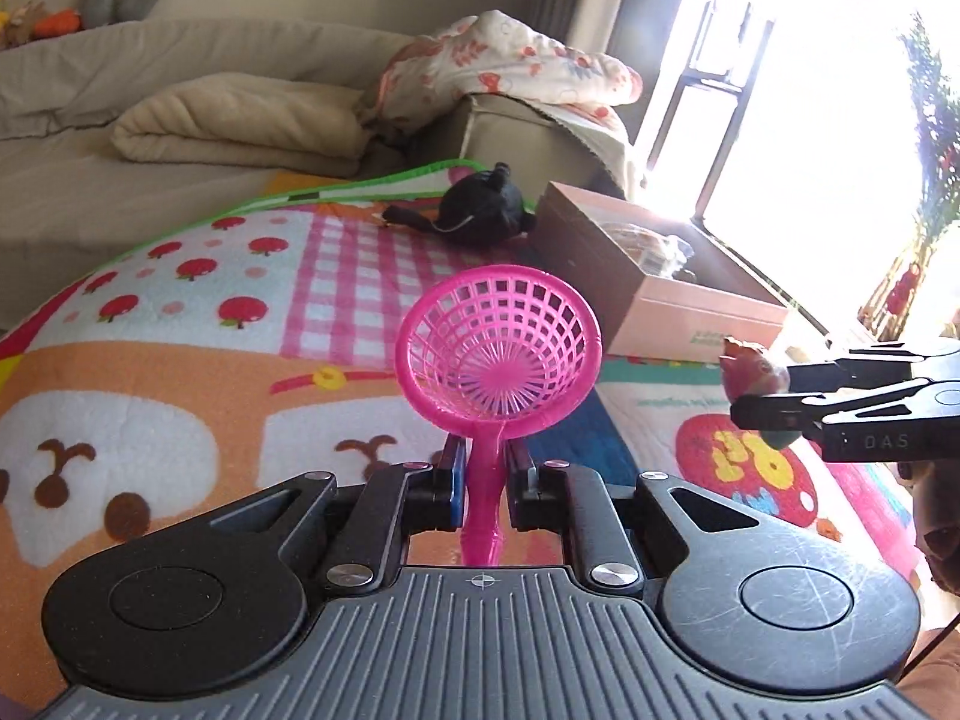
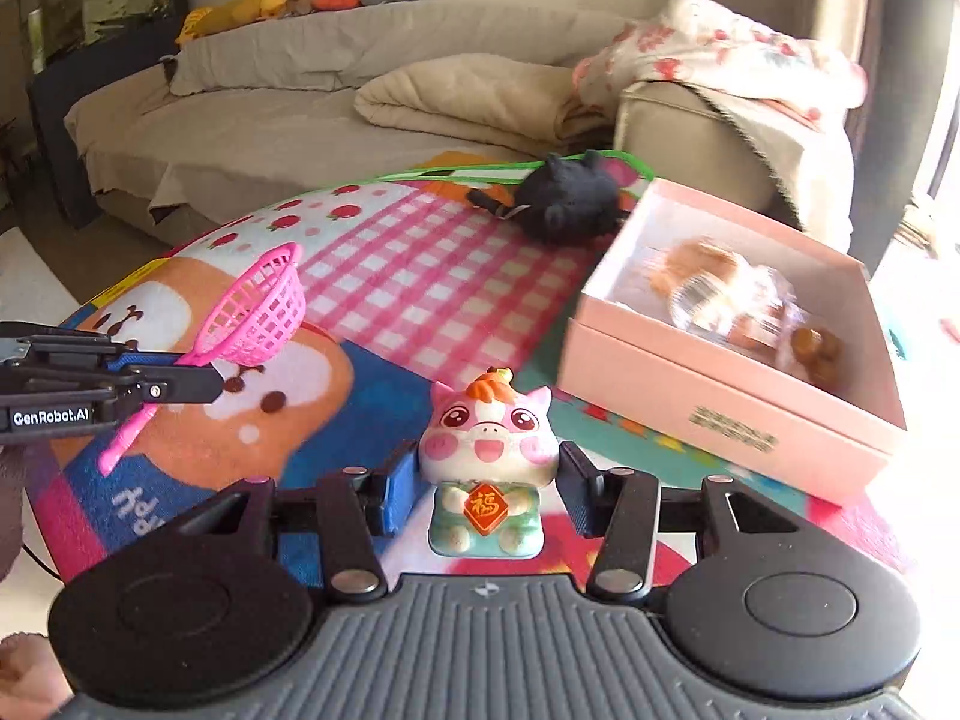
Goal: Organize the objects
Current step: 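Grasp the piggy figurine with the right gripper while the left gripper holds the pink net, then drop the pink net into the pink box with the left gripper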
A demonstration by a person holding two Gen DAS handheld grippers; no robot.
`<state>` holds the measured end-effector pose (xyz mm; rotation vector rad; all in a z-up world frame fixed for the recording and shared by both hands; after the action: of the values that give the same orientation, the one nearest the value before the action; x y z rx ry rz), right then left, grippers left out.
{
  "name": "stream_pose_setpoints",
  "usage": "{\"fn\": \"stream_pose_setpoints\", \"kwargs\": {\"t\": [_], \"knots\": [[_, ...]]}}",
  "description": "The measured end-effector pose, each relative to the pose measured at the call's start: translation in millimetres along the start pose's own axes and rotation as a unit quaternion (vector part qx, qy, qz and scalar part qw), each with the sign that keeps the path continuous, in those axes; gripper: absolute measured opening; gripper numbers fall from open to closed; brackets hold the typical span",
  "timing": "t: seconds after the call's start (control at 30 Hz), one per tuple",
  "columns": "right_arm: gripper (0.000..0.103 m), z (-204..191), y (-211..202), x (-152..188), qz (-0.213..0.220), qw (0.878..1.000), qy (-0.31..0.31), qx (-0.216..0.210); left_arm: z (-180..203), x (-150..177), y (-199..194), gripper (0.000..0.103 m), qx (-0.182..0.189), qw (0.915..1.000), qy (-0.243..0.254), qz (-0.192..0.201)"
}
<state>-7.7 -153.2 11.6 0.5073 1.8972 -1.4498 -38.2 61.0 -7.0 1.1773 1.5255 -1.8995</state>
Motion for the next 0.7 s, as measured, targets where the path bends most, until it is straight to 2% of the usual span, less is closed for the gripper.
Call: {"fn": "stream_pose_setpoints", "kwargs": {"t": [0.2, 0.3, 0.53, 0.7], "knots": [[0.049, 59.1, -39.2, 18.9, 0.046, 0.995, 0.081, 0.032, 35.6, -20.0, 20.0, 0.016, 0.025, 0.9984, 0.049, -0.017], [0.049, 77.0, -46.8, 23.3, 0.065, 0.991, 0.110, 0.041, 45.7, -43.7, 26.1, 0.016, 0.036, 0.9977, 0.058, -0.006], [0.049, 91.7, -48.2, 33.5, 0.084, 0.987, 0.128, 0.050, 85.2, -151.9, 38.2, 0.016, 0.051, 0.9881, 0.130, 0.065], [0.049, 97.1, -50.3, 36.8, 0.090, 0.985, 0.136, 0.053, 107.3, -212.0, 67.0, 0.016, 0.062, 0.9865, 0.124, 0.087]]}}
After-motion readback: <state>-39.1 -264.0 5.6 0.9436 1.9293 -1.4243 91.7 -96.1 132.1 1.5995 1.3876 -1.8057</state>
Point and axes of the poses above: each gripper's, at about its wrist camera, not at the fingertips, and y roughly the way its jaws point, z to its right, x to its underside, the point moved 6 cm from there along y, roughly the way its jaws point, and after that the axes turned 15 degrees about y, right-handed, at the moved point
